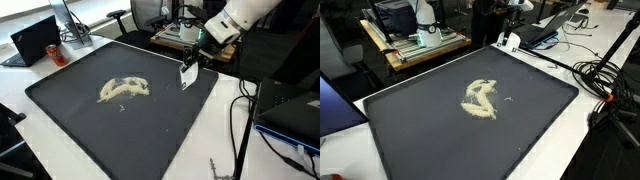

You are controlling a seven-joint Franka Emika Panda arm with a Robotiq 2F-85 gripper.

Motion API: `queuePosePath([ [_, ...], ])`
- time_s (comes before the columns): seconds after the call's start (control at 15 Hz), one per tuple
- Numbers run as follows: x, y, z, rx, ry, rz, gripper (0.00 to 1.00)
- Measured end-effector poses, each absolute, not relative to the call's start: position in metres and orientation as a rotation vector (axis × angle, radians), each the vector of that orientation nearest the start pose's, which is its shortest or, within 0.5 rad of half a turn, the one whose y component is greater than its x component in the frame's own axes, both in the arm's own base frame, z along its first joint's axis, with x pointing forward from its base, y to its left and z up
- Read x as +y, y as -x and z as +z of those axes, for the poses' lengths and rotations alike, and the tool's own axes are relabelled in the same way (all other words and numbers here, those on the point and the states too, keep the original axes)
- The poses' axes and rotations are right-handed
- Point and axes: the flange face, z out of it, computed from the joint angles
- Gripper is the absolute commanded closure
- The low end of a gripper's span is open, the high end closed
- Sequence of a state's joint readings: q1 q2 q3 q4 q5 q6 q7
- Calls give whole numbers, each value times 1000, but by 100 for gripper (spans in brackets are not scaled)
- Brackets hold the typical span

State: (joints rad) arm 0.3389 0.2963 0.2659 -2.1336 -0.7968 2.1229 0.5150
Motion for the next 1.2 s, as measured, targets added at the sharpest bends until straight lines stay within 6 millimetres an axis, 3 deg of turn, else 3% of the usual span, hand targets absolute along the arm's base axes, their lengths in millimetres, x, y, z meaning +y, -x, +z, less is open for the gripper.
queuePosePath([
  [0.2,255,-493,272,793,-2484,70,99],
  [0.6,170,-545,300,779,-2628,70,99],
  [0.93,105,-573,331,731,-2794,92,99],
  [1.2,68,-589,354,666,-2906,136,99],
])
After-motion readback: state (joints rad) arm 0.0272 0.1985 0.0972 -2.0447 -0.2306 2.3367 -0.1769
